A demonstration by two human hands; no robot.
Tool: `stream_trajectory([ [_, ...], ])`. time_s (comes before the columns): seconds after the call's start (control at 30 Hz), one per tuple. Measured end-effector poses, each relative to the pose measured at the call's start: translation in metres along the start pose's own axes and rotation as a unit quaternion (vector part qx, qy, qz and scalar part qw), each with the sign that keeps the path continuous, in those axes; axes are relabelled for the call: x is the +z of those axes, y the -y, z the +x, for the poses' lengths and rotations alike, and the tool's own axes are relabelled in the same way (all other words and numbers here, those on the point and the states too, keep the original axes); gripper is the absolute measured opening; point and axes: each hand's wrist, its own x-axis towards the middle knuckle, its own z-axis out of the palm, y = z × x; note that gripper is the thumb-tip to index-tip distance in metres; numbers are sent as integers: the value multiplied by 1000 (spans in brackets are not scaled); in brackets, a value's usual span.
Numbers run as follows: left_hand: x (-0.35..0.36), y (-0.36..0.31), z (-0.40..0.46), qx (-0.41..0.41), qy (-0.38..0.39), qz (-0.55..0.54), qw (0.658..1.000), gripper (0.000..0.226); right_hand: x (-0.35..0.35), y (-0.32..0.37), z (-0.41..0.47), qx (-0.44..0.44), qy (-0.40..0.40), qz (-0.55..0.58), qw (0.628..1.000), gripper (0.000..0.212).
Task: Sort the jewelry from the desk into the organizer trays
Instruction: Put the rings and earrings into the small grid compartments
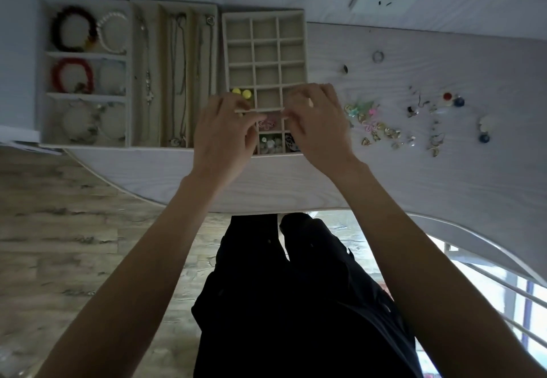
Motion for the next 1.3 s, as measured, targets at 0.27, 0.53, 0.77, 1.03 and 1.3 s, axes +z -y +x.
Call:
stream_trajectory([
  [0.27, 9, -6, -1, 28, 87, 84, 992, 25, 9, -6, -7, -57, 64, -87, 992, 33],
  [0.53, 7, -7, -7, -16, 53, 37, 998, 41, 4, -2, -2, -39, 21, -65, 997, 28],
  [0.77, 14, -6, -4, 30, 43, 97, 994, 32, 15, 5, -4, -48, 70, -147, 985, 34],
  [1.03, 8, -2, -2, 44, 53, 105, 992, 21, 10, 11, -6, -12, 26, -127, 991, 25],
  [1.3, 9, -3, -2, 41, 77, 99, 991, 27, 11, 16, -9, -4, 42, -106, 993, 34],
])
